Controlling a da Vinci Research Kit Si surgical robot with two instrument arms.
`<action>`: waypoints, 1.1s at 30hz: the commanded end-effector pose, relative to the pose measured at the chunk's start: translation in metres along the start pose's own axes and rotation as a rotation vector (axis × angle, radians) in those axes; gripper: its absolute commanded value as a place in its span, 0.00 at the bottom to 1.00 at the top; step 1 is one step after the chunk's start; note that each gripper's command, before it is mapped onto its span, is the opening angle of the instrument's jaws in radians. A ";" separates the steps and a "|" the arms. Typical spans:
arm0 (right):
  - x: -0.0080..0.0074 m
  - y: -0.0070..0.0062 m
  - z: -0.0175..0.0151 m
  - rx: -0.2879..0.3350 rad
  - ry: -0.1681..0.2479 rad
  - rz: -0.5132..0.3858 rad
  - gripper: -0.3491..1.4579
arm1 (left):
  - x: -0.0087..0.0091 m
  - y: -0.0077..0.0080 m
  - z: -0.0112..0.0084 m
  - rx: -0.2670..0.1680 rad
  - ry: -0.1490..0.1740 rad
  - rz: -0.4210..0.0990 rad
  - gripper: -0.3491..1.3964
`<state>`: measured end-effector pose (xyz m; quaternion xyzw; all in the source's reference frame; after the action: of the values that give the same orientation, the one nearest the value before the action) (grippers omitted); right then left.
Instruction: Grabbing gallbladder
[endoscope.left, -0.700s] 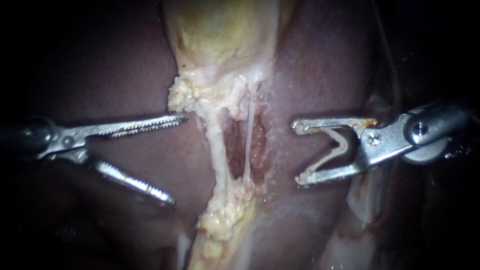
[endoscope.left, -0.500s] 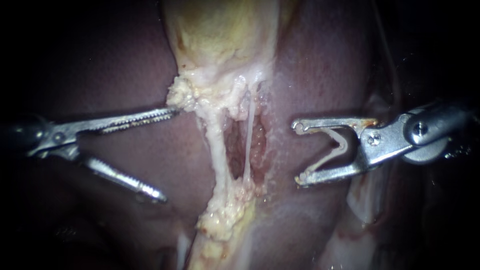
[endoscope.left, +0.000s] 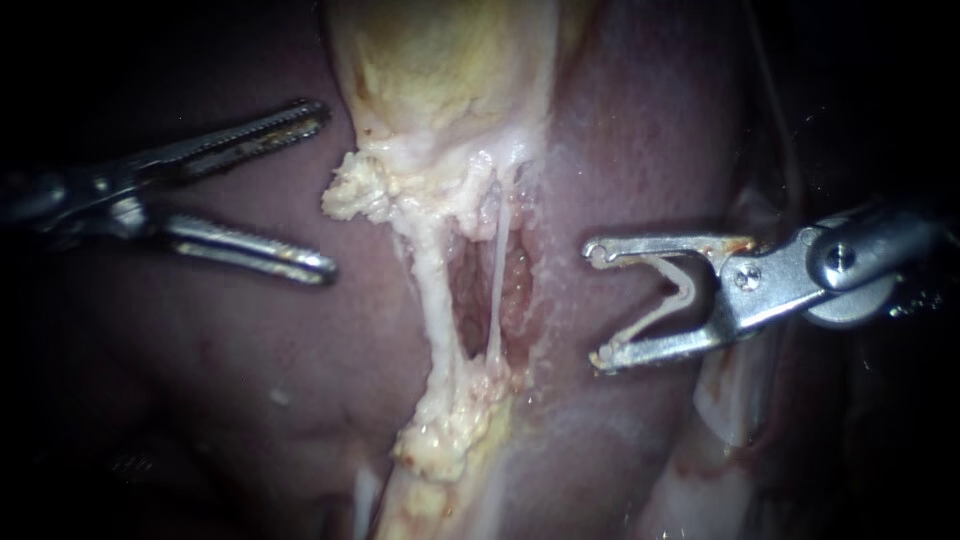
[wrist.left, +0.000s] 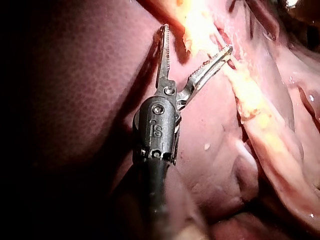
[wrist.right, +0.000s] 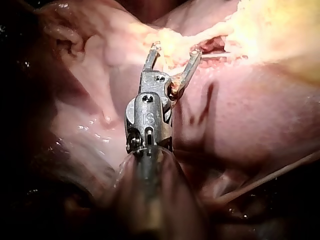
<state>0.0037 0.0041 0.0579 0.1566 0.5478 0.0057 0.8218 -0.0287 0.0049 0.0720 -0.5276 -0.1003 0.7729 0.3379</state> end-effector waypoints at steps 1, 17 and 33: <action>0.0000 0.0000 0.0000 0.000 0.000 0.000 0.47 | -0.0002 0.0001 0.0005 0.001 0.000 -0.005 0.64; -0.0001 0.0000 0.0000 0.000 0.000 0.000 0.47 | -0.0006 0.0008 0.0001 -0.010 0.002 -0.109 0.00; -0.0001 0.0000 -0.0001 0.000 0.000 0.000 0.47 | 0.0073 -0.0012 -0.0065 0.023 0.046 -0.125 0.00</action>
<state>0.0036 0.0041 0.0580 0.1567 0.5478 0.0056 0.8218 -0.0237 0.0091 0.0643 -0.5327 -0.1174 0.7397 0.3940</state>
